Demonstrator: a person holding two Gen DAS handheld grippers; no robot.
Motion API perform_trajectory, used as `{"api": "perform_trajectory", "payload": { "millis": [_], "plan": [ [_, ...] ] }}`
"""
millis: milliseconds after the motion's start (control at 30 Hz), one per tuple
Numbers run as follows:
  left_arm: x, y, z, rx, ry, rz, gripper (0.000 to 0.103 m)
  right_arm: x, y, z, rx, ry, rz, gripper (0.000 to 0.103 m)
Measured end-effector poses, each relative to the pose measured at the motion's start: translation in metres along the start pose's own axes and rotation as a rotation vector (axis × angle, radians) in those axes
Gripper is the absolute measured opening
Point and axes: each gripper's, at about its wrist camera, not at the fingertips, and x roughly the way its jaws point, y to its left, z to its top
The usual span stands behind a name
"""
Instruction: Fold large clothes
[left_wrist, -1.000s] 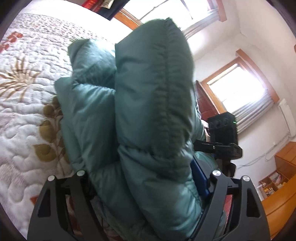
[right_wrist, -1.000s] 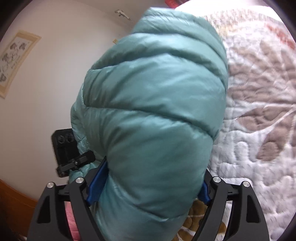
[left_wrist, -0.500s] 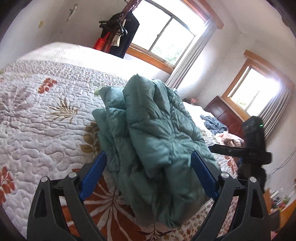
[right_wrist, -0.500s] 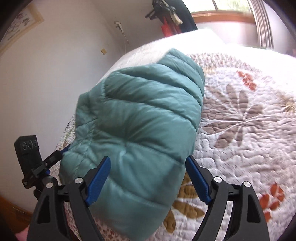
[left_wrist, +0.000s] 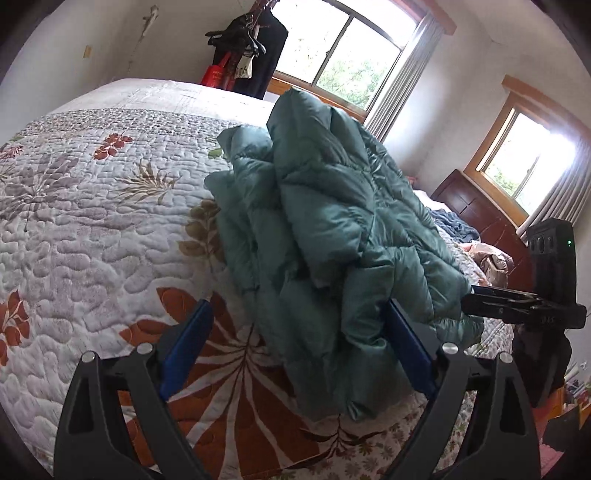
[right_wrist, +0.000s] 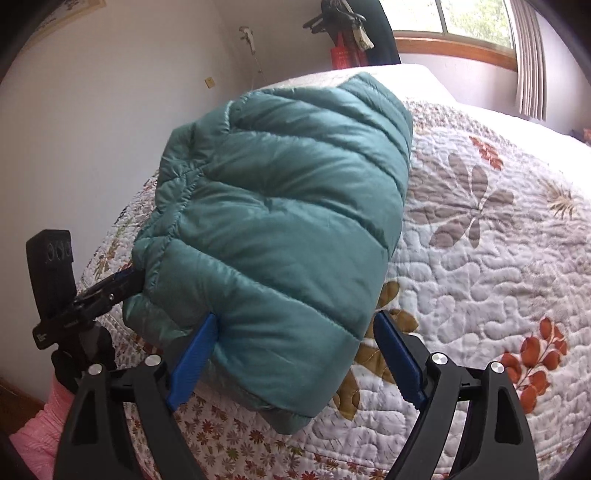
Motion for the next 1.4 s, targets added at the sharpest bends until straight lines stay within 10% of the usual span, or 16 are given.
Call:
{"api": "perform_trajectory", "payload": {
  "millis": [500, 1400],
  "plan": [
    [-0.036, -0.02, -0.005, 0.01, -0.007, 0.165, 0.1, -0.057, 0.025, -0.02, -0.03, -0.241, -0.137, 0.099],
    [-0.068, -0.057, -0.028, 0.058, -0.034, 0.386, 0.1, -0.071, 0.055, -0.053, -0.038, -0.215, -0.211, 0.099]
  ]
}}
